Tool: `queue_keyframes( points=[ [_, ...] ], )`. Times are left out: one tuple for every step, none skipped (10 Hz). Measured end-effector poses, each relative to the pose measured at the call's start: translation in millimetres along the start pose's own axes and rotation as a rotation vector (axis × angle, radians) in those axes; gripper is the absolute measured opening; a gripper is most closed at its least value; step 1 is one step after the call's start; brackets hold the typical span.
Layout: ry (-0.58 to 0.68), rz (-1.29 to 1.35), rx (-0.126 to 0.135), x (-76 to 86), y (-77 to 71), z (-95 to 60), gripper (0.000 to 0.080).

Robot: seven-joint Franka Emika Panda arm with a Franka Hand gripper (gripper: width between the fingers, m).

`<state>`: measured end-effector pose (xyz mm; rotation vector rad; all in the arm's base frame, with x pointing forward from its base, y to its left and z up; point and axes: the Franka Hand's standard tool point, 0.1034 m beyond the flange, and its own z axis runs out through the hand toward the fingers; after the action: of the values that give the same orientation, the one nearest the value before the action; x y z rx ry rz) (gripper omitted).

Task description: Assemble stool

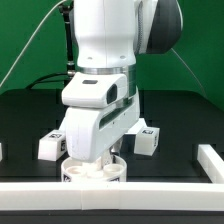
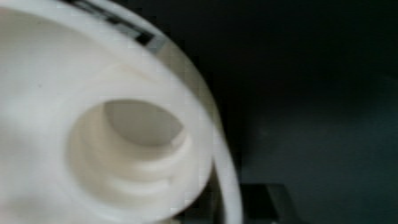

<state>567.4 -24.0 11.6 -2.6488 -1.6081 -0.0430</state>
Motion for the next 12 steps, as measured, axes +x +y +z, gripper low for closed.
queue_keyframes(
  points=[
    [0.000, 0.000, -0.001, 2.3, -0.7, 0.0, 0.0053],
    [0.004, -0.013, -0.003, 15.9, -6.2, 0.2, 0.0053],
    [0.007, -0.037, 0.000, 32.2, -12.4, 1.5, 0.0053],
    [0.014, -0.046, -0.001, 49.2, -18.2, 3.4, 0.0053],
    [0.016, -0.045, 0.001, 63.9, -24.4, 4.6, 0.0054],
    [0.017, -0.040, 0.002, 73.8, -28.6, 5.4, 0.0054],
    [0.019, -0.015, 0.001, 84.6, -33.4, 5.8, 0.0054],
    [0.021, -0.006, 0.000, 96.1, -38.6, 6.2, 0.0054],
    [0.023, 0.002, -0.002, 105.2, -42.5, 5.7, 0.0054],
    [0.024, 0.002, -0.002, 112.2, -44.6, 5.4, 0.0053],
    [0.020, 0.001, 0.005, 116.1, -45.4, 5.5, 0.0053],
    [0.014, 0.000, 0.016, 117.9, -46.1, 5.8, 0.0053]
  ],
)
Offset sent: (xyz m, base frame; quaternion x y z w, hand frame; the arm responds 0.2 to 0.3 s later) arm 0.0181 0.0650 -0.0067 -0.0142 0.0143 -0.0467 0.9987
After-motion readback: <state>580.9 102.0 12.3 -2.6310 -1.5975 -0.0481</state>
